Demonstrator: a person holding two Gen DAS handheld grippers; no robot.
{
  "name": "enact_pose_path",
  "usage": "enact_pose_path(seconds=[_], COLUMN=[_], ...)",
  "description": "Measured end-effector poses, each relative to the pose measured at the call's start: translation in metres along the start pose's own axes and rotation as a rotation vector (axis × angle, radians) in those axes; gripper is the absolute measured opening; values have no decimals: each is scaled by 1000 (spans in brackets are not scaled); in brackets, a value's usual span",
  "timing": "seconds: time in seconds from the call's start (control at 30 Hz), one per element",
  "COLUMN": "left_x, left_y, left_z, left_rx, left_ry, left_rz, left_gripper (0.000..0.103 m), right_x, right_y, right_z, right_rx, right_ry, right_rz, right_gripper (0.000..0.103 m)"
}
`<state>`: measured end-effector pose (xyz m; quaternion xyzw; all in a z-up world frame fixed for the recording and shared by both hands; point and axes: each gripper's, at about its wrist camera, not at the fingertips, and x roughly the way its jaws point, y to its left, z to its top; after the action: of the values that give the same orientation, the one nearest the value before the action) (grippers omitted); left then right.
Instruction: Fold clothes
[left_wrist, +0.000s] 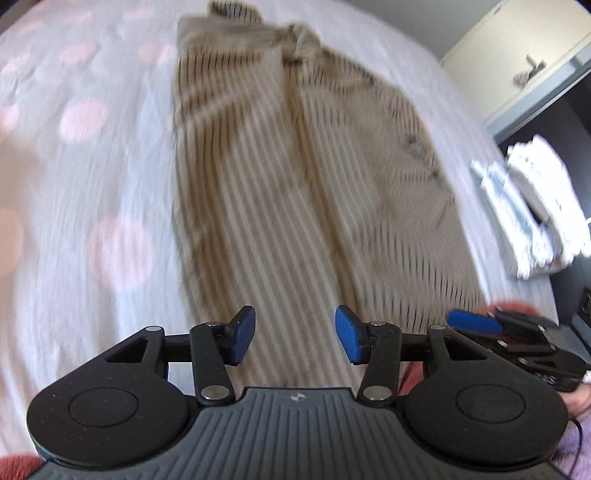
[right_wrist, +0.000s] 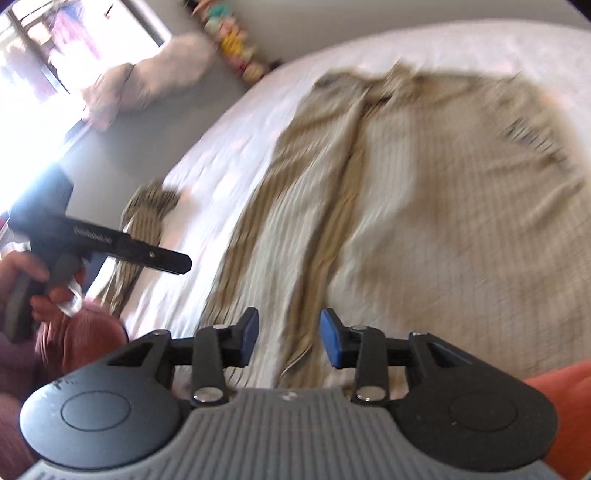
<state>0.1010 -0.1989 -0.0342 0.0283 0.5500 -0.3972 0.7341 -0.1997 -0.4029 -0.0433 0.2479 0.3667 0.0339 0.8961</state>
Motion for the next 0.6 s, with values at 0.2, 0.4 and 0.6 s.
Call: enact_pose_path(seconds=[0.2, 0.4, 0.6], left_x=[8, -20, -36], left_y=[-19, -32, -37], left_z=[9, -19, -32], left_rx=[-73, -142, -158], left_ry=[-254, -381, -387], left_rz=[73, 40, 92], left_gripper=[46, 46, 46], right_x=[-43, -58, -74], right_y=[-12, -15, 1], right_z=[9, 0, 1], right_rx=[69, 120, 88], right_ry=[-89, -71, -98], right_rz=[-57, -78, -54], right_gripper=[55, 55, 56])
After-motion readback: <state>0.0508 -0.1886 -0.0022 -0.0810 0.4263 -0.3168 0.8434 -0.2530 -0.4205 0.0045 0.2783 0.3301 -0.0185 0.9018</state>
